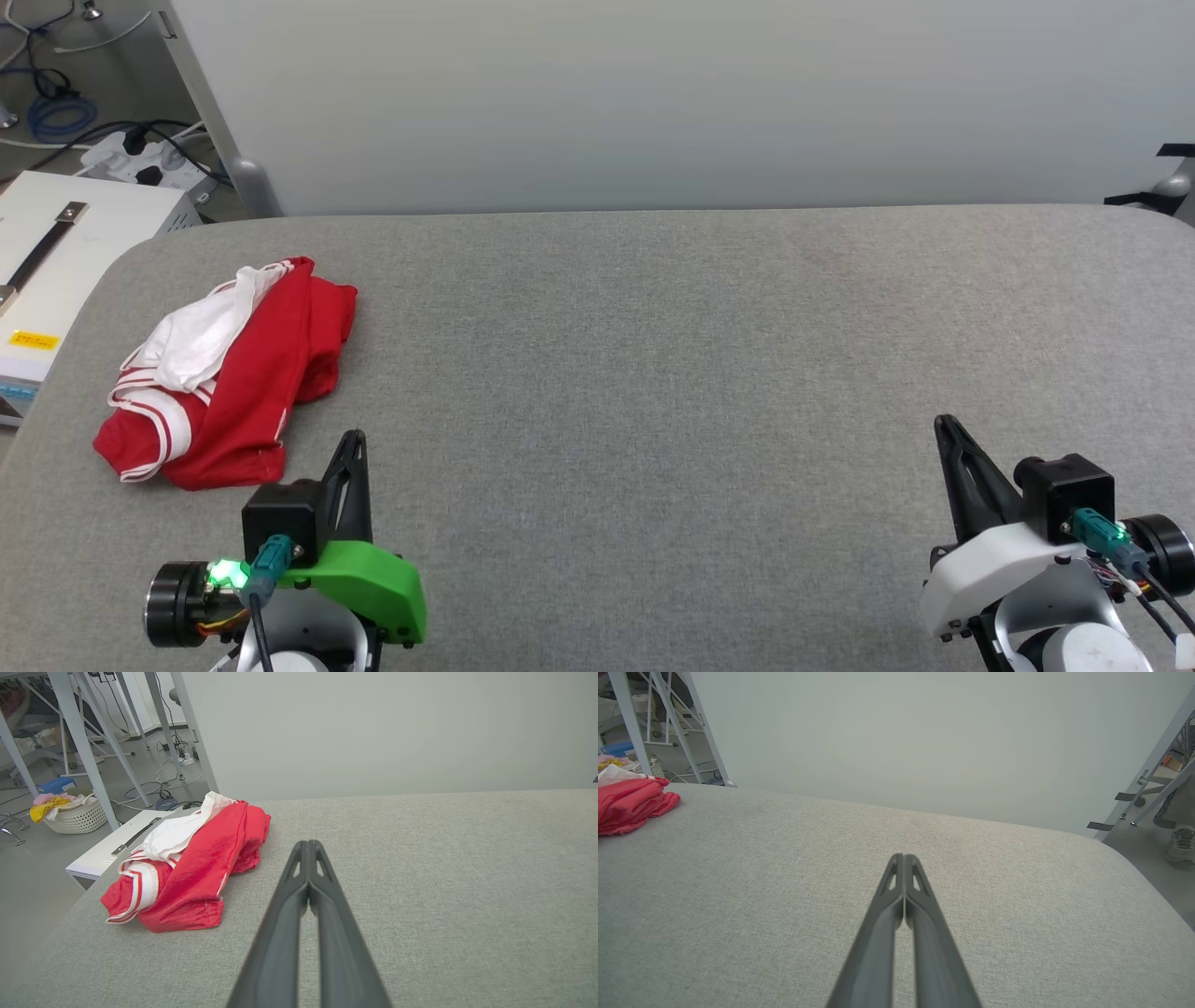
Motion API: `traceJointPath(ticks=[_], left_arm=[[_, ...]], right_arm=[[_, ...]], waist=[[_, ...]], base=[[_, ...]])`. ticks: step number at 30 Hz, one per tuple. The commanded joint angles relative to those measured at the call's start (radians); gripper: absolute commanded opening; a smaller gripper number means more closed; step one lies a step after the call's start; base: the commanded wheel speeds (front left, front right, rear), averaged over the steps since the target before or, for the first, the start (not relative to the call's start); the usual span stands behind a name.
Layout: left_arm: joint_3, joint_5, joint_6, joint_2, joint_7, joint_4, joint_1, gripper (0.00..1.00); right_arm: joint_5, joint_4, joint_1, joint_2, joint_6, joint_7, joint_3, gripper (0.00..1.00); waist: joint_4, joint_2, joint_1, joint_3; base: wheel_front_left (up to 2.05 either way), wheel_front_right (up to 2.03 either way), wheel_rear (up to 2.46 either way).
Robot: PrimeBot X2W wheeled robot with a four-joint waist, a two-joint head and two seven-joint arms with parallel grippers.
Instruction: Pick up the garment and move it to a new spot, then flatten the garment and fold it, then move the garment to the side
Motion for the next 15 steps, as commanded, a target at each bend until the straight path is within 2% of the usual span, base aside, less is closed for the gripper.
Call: traceJointPath(ticks=[1,11,12,15], left_arm=[[0.001,0.009,0.003,-0.004,-0.001,-0.002,-0.015,0.00],[0.001,0.009,0.003,-0.004,-0.001,-0.002,-0.015,0.00],[0.000,-0.001,0.000,0.000,0.000,0.000,0.000,1.00],[0.000,-0.001,0.000,0.000,0.000,0.000,0.001,1.00]], right_arm=[[-0.010,-0.004,0.005,0.001,-0.001,0.003,-0.002,0.00],[-0.010,-0.004,0.005,0.001,-0.001,0.003,-0.002,0.00],[0.000,0.000,0.000,0.000,0.000,0.000,0.000,1.00],[0.001,0.001,0.000,0.000,0.000,0.000,0.000,1.00]], waist=[[0.000,0.0000,0.0000,0.000],[0.000,0.0000,0.0000,0.000],[0.000,0.0000,0.0000,0.000],[0.000,0.0000,0.0000,0.000]], base=[[0.00,0.00,0.00],[0.00,0.00,0.00],[0.00,0.00,0.00],[0.00,0.00,0.00]])
